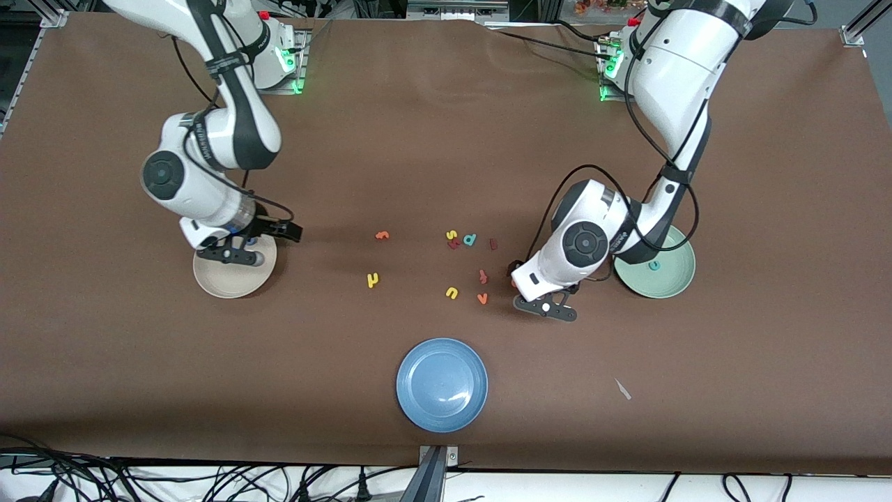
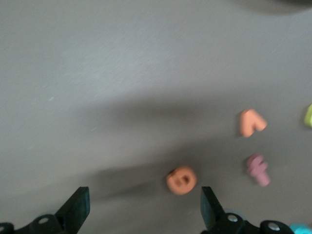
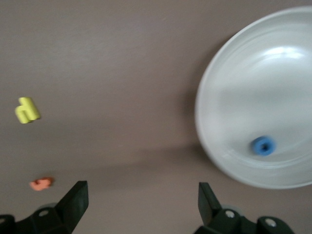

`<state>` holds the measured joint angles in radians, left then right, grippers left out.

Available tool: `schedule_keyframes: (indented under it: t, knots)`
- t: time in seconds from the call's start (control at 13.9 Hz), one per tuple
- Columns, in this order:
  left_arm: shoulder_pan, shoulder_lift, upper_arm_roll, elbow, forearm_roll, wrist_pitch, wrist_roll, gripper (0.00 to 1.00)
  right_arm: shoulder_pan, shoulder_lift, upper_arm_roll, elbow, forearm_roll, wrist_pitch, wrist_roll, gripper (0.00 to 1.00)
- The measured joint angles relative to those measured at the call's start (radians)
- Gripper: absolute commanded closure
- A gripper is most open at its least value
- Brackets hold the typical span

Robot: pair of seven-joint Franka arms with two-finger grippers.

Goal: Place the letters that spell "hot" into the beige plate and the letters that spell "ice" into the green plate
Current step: 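Release the blue o on the beige plate while the left gripper reaches the e, then carry the orange e to the green plate while the right gripper reaches the f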

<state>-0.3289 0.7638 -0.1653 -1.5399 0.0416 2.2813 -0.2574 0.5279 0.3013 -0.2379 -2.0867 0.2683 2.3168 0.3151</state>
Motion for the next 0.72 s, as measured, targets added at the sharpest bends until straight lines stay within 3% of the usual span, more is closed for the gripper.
schedule_keyframes:
  t: [0.36, 0.72]
  knots:
    - [-0.035, 0.029, 0.000, 0.002, 0.000, 0.018, -0.088, 0.35, 0.124, 0.068, 0.023, 0.019, 0.003, 0.088, 0.414, 0.00]
    - [-0.047, 0.043, 0.002, 0.002, 0.001, 0.022, -0.141, 0.45, 0.176, 0.119, 0.030, 0.020, 0.003, 0.191, 0.759, 0.00]
